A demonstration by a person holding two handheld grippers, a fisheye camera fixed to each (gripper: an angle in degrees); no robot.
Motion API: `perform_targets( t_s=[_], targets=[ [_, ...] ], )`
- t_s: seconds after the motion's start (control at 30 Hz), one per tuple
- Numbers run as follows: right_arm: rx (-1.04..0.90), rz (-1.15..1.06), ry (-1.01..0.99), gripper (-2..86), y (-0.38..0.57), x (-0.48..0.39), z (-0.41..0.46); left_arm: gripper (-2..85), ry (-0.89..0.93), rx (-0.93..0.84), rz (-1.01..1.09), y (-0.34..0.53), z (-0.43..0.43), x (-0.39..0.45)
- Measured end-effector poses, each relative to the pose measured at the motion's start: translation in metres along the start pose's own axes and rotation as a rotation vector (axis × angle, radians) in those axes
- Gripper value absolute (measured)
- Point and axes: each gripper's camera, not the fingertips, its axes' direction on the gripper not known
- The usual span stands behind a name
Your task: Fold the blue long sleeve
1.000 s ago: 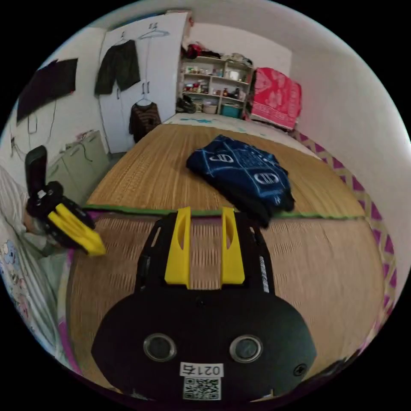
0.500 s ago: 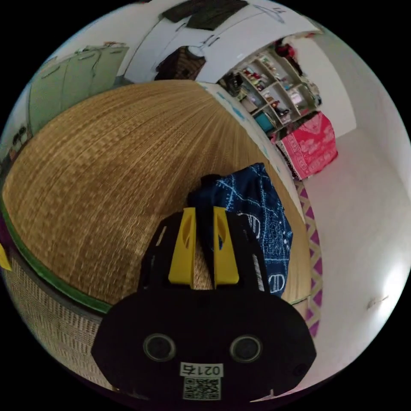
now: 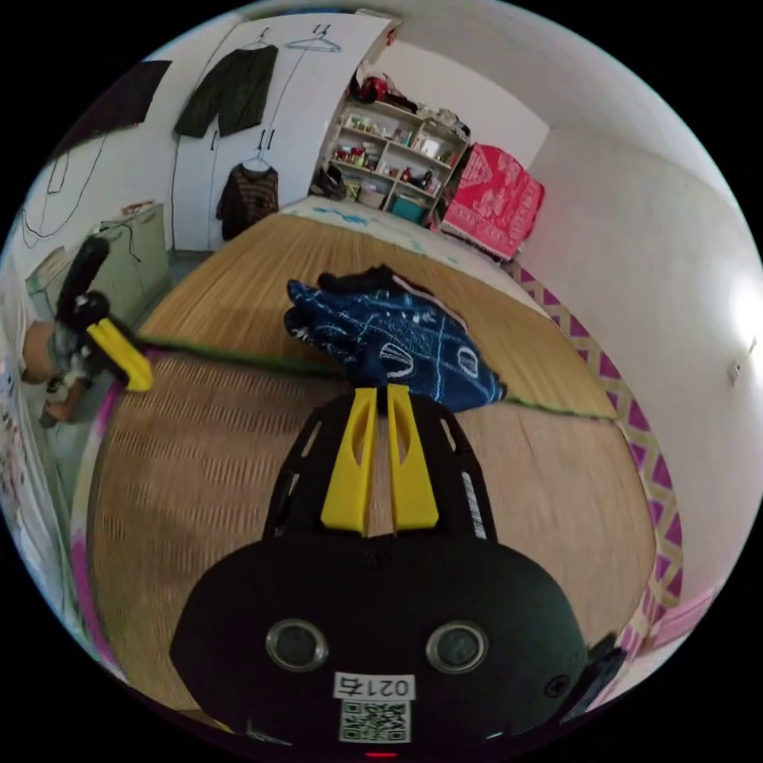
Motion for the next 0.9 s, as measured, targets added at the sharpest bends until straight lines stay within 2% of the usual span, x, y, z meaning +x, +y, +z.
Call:
perform_targets(
  t_s=[0.07,0.17,0.4,0.5,0.63,0.9],
  targets=[
    [-0.059,0.009,0.004,0.7,0.046,-0.02,-0.023,2.6,0.138,-0.068,-0.022,-0.006,0.026,0.01],
    [-0.155,0.043,0.014,0.8,0.11,-0.061,-0.057,3.4,0.231,-0.124,-0.014,-0.008,0.047,0.033],
    [-0.135,0.169,-0.044,2.1,0.182,-0.138,-0.139,0.5,0.229,-0.106,0.023,0.0,0.033,0.064],
    [-0.186,0.216,-0.079,4.0,0.183,-0.145,-0.167,-0.3,0.204,-0.097,0.022,0.005,0.021,0.062],
    [-0.086,0.285,-0.1,11.6,0.162,-0.135,-0.195,-0.6,0.121,-0.022,-0.004,0.015,-0.008,0.05],
    [-0.141,0.251,-0.053,12.6,0.06,-0.12,-0.097,-0.8,0.081,0.025,-0.046,0.03,-0.037,0.033]
  ],
)
